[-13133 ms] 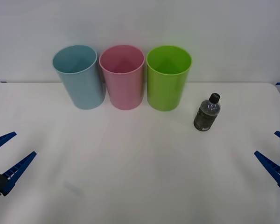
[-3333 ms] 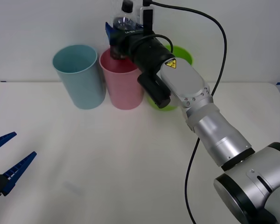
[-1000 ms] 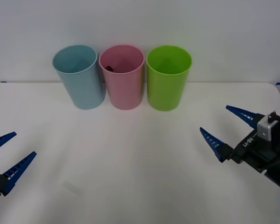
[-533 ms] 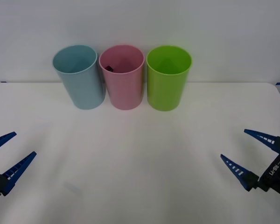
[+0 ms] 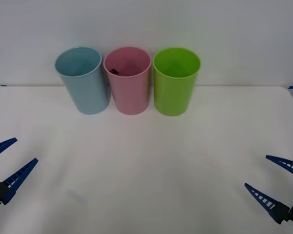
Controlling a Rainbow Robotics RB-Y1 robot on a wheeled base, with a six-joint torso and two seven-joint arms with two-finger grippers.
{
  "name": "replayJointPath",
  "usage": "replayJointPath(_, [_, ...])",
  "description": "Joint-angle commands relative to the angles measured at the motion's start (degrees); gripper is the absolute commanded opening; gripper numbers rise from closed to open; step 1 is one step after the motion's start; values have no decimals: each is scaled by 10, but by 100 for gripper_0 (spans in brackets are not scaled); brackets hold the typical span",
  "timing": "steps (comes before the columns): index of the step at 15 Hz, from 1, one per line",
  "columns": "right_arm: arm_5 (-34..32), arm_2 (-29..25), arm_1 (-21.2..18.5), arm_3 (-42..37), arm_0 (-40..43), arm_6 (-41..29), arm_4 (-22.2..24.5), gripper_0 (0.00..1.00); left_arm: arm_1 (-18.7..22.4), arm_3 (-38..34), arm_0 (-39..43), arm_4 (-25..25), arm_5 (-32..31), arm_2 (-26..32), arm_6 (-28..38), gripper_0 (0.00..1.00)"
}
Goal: Grasp the object on the table and drop it into the matching bin: aluminum can to the light blue bin, PET bottle to the pink bin.
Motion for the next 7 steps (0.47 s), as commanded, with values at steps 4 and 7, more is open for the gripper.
replayJointPath(4, [-21, 1, 0, 3, 13, 3, -3, 100, 0, 0, 0, 0, 0, 0, 0, 100])
replayJointPath(7, [-21, 1, 0, 3, 13, 3, -3, 100, 0, 0, 0, 0, 0, 0, 0, 100])
